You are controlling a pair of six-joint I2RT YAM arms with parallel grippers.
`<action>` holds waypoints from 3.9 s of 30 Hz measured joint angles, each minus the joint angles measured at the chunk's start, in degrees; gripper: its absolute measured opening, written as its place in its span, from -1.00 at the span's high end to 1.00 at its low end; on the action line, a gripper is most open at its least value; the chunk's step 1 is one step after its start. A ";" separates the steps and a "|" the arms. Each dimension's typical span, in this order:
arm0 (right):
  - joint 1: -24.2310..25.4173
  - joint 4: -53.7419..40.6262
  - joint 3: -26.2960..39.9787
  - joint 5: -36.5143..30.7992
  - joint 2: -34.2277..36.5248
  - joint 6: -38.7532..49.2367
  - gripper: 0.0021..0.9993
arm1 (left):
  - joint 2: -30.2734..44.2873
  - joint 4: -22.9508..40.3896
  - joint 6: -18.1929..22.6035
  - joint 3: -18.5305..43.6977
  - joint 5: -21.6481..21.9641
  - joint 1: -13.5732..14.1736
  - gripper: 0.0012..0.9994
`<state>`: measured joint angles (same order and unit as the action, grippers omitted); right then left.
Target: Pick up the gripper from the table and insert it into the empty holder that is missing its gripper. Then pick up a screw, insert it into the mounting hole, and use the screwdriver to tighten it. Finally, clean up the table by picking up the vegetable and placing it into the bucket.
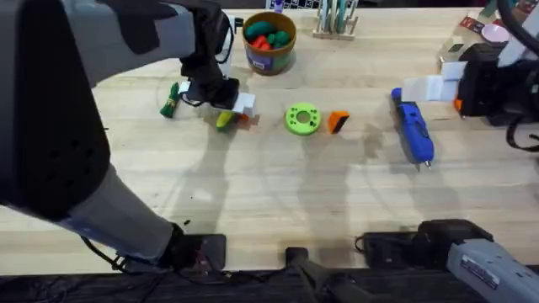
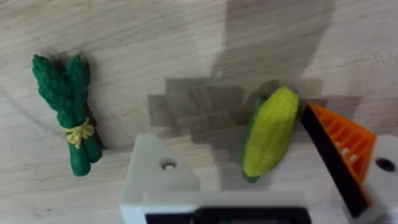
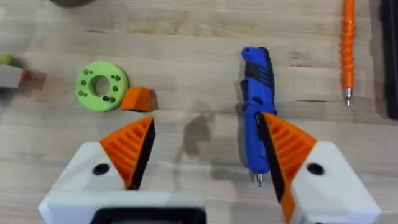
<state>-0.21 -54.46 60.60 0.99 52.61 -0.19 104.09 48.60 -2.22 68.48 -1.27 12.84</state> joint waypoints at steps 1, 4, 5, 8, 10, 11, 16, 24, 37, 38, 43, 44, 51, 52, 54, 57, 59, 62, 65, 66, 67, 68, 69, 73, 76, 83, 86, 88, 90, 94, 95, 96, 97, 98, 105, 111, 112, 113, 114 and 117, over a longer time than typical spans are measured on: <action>0.00 0.00 0.00 0.00 0.01 0.00 -0.98 | 0.00 0.02 0.00 0.01 -0.09 0.02 -0.93; 0.00 0.00 0.00 0.00 0.01 0.00 -0.98 | 0.09 0.00 -0.10 0.01 -0.86 0.02 -0.63; 0.00 -0.02 0.00 0.00 0.01 0.00 -0.98 | 0.11 0.02 -0.12 0.01 -1.06 0.07 -0.51; 0.00 -0.02 0.00 0.00 -0.01 0.00 -0.98 | 0.11 0.02 -0.20 0.03 -1.58 0.13 0.11; 0.00 0.00 0.00 0.00 0.00 0.00 -0.98 | 0.09 0.03 -0.16 0.13 -2.16 0.13 0.68; 0.00 0.00 0.00 0.00 -0.01 0.00 -0.98 | 0.09 0.04 -0.01 0.22 -2.25 0.17 0.92; 0.00 -0.02 0.00 0.00 -0.01 0.00 -0.98 | 0.09 -0.02 -0.07 0.27 -2.26 0.20 1.00; 0.00 0.00 0.00 0.00 0.01 0.00 -0.98 | 0.10 -0.14 -0.07 0.27 -2.24 0.20 1.00; 0.00 0.00 0.00 0.02 0.01 0.00 -0.99 | -1.15 12.57 -2.75 13.66 -1.59 0.13 1.00; 0.00 -0.02 0.00 0.02 -0.01 0.00 -0.98 | -2.18 13.25 -3.08 14.21 -1.49 0.13 1.00; 0.00 -0.02 0.00 0.02 -0.01 0.00 -0.98 | -11.40 17.02 -5.52 15.23 -1.37 0.13 1.00; 0.00 0.00 0.00 0.02 0.01 0.00 -0.98 | -13.25 17.76 -5.92 15.37 -1.26 0.13 1.00; 0.00 0.00 0.00 0.11 0.01 0.00 -0.98 | -21.98 21.70 -7.32 15.90 -0.75 0.13 1.00; 0.00 -0.01 0.00 0.13 0.01 0.00 -0.98 | -22.56 22.07 -7.37 15.90 -0.64 0.13 1.00; 0.00 -0.02 0.00 0.15 0.01 0.00 -0.98 | -23.44 22.57 -7.52 15.90 -0.60 0.13 1.00; 0.00 0.00 0.00 0.15 -0.01 0.00 -0.98 | -24.18 22.79 -7.62 15.90 -0.60 0.13 1.00; 0.00 -0.01 0.00 0.15 0.00 0.00 -0.98 | -24.36 23.00 -7.72 15.90 -0.60 0.13 1.00; 0.00 0.00 0.00 0.15 0.01 0.00 -0.98 | -24.39 23.26 -7.72 15.90 -0.51 0.13 0.50; 0.00 -0.01 0.00 0.15 0.01 0.00 -0.98 | -24.39 23.57 -7.74 15.90 -0.46 0.13 -0.44; 0.00 -0.01 0.00 0.15 0.00 0.00 -0.98 | -24.39 23.65 -7.73 15.90 -0.45 0.13 -0.79; 0.00 -0.02 0.00 0.15 0.01 0.00 -0.98 | -24.39 23.65 -8.05 15.90 -0.47 0.13 -0.91; 0.00 -0.02 0.00 0.15 -0.01 0.00 -0.98 | -24.44 23.63 -8.09 15.90 -0.40 0.13 -0.96; 0.00 -0.02 0.00 0.15 0.01 0.00 -0.98 | -24.51 23.64 -8.13 15.90 -0.39 0.13 -0.97; 0.00 -0.02 0.00 0.15 -0.01 0.00 -0.98 | -26.13 23.64 -8.14 15.90 -0.16 0.13 -0.97; 0.00 -0.08 0.00 0.15 0.00 0.00 -0.98 | -28.68 23.64 -8.13 15.90 -0.14 0.13 -0.97; 0.00 -2.72 0.00 0.15 0.01 0.00 -0.98 | -35.22 23.16 -5.73 15.90 0.06 0.13 -0.97; 0.00 -6.02 0.00 0.15 0.01 0.00 -0.98 | -39.11 22.42 -4.14 15.90 0.08 0.13 -0.97; 0.00 -7.40 0.01 0.15 0.01 0.00 -0.98 | -40.58 24.29 -3.82 15.94 0.31 0.13 -0.97; 0.00 -8.82 0.02 0.15 0.01 0.00 -0.98 | -41.63 27.41 -3.75 15.94 0.99 0.13 -0.97; 0.00 -11.66 0.01 0.15 0.01 0.00 -0.98 | -42.32 29.07 -3.57 15.94 2.33 0.13 -0.97; 0.00 -12.29 0.00 0.15 -0.01 0.00 -0.98 | -42.23 29.03 -3.56 15.94 2.84 0.13 -0.97; 0.00 -12.80 0.02 0.15 0.01 0.00 -0.98 | -42.16 28.98 -3.56 15.94 3.40 0.13 -0.97; 0.00 -13.46 0.00 0.15 0.00 0.00 -0.98 | -42.14 28.99 -3.54 15.94 4.08 0.13 -0.97; 0.00 -14.18 0.00 0.15 -0.01 0.00 -0.98 | -42.16 29.00 -3.52 15.94 4.64 0.13 -0.97; 0.00 -17.59 0.00 0.15 -0.01 0.00 -0.98 | -42.23 28.98 -3.30 15.94 9.28 0.11 -0.97; 0.00 -18.92 0.00 0.15 -0.01 0.00 -0.98 | -46.26 24.35 -3.13 14.53 10.07 -3.30 -0.97; 0.00 -18.99 0.02 0.15 0.01 0.00 -0.98 | -47.85 23.10 -3.10 13.54 10.00 -4.35 -0.97; 0.00 -18.99 0.02 0.15 -0.01 0.00 -0.98 | -49.85 21.58 -3.10 12.13 9.86 -5.57 -0.97; 0.00 -18.99 0.02 0.15 0.01 0.00 -0.98 | -51.75 20.37 -3.11 10.67 9.71 -6.59 -0.97; 0.00 -18.99 0.00 0.15 0.00 0.00 -0.98 | -57.98 15.01 -3.12 4.52 8.35 -9.55 -0.97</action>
<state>-0.21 -73.45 60.60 1.15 52.61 -0.19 46.11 63.61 -5.34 73.00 7.08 3.29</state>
